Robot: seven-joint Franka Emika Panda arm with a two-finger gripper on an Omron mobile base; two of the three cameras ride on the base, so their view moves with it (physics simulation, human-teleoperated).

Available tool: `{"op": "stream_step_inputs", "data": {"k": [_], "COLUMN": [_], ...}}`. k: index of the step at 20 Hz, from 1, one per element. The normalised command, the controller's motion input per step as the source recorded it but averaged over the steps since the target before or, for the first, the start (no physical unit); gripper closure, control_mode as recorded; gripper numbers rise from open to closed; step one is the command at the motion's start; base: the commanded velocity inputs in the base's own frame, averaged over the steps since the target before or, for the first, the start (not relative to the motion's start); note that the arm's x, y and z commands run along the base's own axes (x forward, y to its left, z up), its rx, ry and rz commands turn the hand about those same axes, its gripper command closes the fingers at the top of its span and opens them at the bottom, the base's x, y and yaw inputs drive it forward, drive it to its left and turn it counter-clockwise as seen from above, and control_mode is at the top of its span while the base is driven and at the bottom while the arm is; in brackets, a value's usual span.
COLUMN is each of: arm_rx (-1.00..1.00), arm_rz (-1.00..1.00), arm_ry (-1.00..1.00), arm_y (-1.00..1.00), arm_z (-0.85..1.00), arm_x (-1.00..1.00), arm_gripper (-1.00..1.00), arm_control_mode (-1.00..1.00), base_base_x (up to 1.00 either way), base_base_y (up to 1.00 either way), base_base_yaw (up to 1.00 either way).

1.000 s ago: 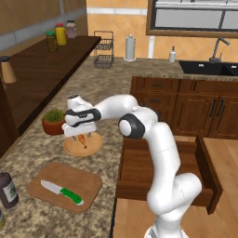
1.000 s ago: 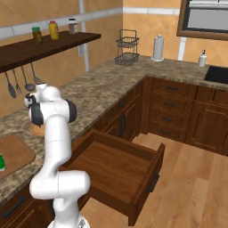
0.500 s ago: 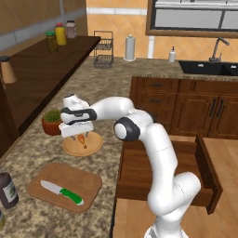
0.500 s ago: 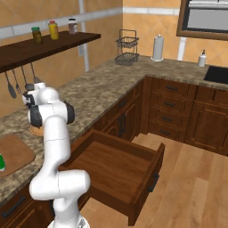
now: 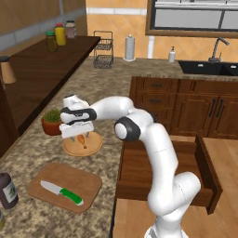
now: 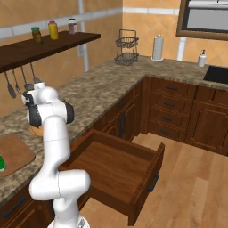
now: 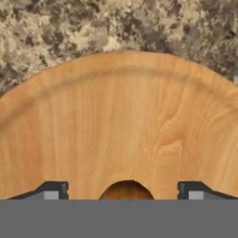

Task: Pick up the knife from the drawer and place it on the cutting board. Then place the meat from the plate to the cutting board.

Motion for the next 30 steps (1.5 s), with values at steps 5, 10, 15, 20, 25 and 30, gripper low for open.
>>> {"op": "stream_step_inputs", "data": {"k": [5,10,15,20,25,30], "arm_rx": [0.00,0.00,0.00,0.00,0.00,0.00], "arm_rz": [0.00,0.00,0.00,0.00,0.00,0.00], "arm_ry": [-0.03,-0.05,0.00,0.00,-0.03,-0.08], "arm_y": [0.00,-0.09,-0.30,-0.07,0.00,0.01], "arm_z": [-0.17,-0.04,0.00,-0.03,-0.05,0.00], "arm_x": [-0.69,-0.33,0.06,0.02,0.00,0.00], "arm_gripper": [-1.00,-1.00,-1.00,-1.00,1.00,1.00], "arm_control_mode": [-1.00,-1.00,-1.00,-1.00,-1.00,-1.00], "base_base_x": [0.00,0.00,0.00,0.00,0.00,0.00], "base_base_y": [0.00,0.00,0.00,0.00,0.00,0.00], "base_base_yaw": [0.00,0.00,0.00,0.00,0.00,0.00]}}
